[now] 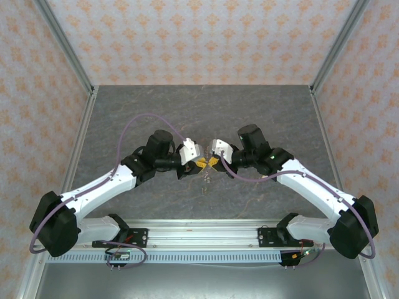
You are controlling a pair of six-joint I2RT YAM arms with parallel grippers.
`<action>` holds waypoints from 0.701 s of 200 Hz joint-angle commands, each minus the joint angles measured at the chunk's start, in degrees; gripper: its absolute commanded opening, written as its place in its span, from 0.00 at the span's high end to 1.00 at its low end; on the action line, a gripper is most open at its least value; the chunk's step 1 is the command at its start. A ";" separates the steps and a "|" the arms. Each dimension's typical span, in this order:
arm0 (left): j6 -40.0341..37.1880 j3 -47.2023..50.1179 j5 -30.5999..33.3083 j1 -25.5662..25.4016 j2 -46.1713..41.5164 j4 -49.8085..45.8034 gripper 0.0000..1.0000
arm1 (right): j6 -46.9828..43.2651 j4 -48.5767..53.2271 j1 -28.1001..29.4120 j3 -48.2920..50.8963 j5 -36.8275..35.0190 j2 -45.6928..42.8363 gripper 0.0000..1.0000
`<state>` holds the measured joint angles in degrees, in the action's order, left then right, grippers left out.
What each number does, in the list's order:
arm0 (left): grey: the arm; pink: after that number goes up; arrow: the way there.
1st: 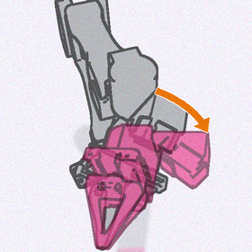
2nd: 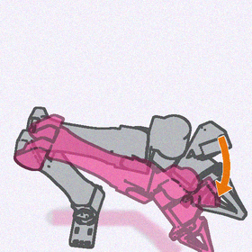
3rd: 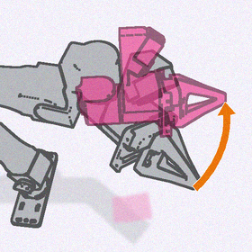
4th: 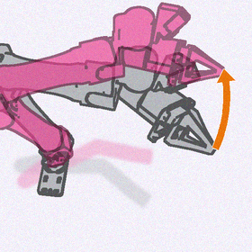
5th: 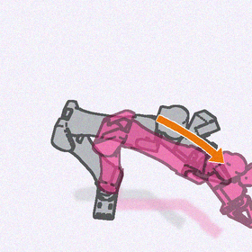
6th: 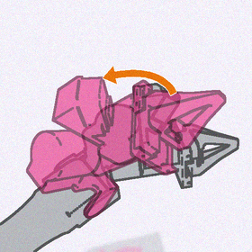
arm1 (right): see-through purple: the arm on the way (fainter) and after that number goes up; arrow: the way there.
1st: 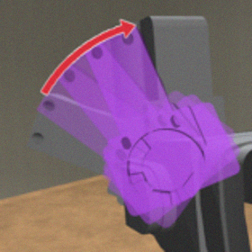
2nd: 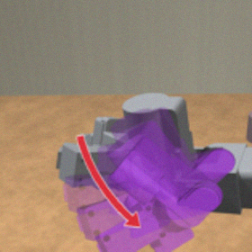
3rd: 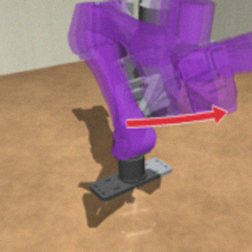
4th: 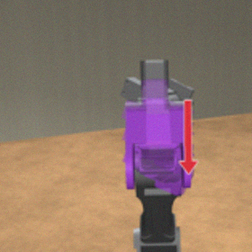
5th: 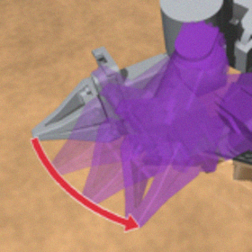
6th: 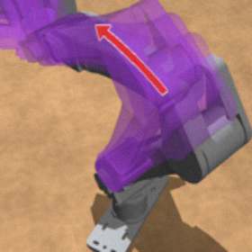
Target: Put the keys on the keyring
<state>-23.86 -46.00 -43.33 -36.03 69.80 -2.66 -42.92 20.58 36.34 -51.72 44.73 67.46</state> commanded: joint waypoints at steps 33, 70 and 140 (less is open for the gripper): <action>-2.49 -2.38 -2.02 -0.54 1.37 -3.53 0.83 | 0.99 -5.02 0.23 0.42 3.70 0.12 1.00; -2.73 -2.92 -1.84 -0.62 1.39 -3.59 0.92 | 1.08 -4.40 0.23 0.08 3.87 0.04 1.00; 0.37 0.55 -1.69 -0.57 -1.03 3.20 1.00 | 1.63 -5.34 0.24 3.54 0.71 0.12 0.91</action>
<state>-25.30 -46.72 -44.14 -36.03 70.76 -5.13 -41.95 17.61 36.34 -50.11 45.80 67.68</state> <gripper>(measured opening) 0.041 0.073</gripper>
